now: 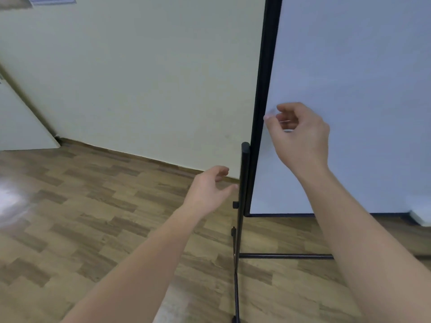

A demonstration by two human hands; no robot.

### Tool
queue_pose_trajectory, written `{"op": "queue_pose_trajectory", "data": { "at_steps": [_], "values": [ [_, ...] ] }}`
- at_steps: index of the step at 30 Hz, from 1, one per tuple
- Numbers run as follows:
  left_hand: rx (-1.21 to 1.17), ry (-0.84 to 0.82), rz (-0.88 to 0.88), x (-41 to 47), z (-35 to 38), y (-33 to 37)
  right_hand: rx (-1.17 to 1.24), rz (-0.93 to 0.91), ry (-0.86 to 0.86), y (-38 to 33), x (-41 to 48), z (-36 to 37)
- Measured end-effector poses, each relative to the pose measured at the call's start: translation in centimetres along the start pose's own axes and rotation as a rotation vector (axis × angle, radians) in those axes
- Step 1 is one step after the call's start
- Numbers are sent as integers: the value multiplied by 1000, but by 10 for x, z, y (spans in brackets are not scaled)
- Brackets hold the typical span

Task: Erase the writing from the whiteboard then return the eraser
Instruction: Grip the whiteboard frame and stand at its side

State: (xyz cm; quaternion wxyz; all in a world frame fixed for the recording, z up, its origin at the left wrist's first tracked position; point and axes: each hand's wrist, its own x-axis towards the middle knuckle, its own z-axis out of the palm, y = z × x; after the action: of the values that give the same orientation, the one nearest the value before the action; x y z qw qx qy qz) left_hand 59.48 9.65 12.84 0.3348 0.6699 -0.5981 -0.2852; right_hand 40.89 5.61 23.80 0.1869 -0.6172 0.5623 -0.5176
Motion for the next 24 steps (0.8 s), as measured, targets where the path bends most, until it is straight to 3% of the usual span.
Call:
{"op": "queue_pose_trajectory", "data": {
  "at_steps": [18, 24],
  "values": [
    [-291, -336, 82, 89, 19, -23, 45, 218, 302, -24, 11, 48],
    [-374, -361, 71, 109, 21, -28, 49, 259, 355, -25, 23, 63]
  ]
}}
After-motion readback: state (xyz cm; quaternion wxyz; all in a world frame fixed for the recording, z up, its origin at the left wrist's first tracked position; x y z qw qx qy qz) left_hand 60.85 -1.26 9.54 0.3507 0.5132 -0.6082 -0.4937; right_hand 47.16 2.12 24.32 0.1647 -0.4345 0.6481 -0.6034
